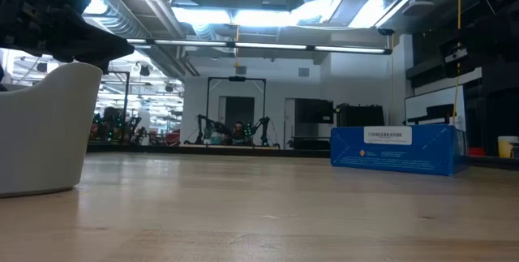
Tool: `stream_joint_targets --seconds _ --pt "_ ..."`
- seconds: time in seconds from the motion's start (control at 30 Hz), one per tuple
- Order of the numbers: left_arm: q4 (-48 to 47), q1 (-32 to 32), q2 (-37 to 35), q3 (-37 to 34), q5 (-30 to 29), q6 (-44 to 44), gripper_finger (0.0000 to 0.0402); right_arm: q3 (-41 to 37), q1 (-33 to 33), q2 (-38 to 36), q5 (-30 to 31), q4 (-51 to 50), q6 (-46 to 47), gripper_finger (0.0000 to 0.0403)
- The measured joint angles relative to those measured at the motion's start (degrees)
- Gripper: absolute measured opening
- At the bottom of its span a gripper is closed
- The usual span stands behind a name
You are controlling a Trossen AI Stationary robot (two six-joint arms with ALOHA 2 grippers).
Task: Pick and place USB-C Cables
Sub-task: Return to Home Position
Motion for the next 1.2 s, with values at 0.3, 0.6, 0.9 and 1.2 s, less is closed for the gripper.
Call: stream_joint_targets --seconds 0.3,0.6,0.9,1.2 --pt "0.0 0.0 -0.02 0.0 -0.01 0.0 0.0086 0.02 0.01 0.02 0.0 -0.01 -0.09 0.0094" --pt "0.0 0.01 0.0 0.0 -0.01 0.0 0.0086 -1.64 -1.39 -0.03 0.33 4.42 -0.05 0.0094" --pt "0.0 0.02 0.0 0.0 0.0 0.0 0.0086 -1.64 -9.0 -0.04 0.39 4.54 -0.09 0.0094" --pt "0.0 0.01 0.0 0.0 0.0 0.0 0.0086 -1.64 -10.19 -0.04 0.42 4.42 -0.15 0.0094"
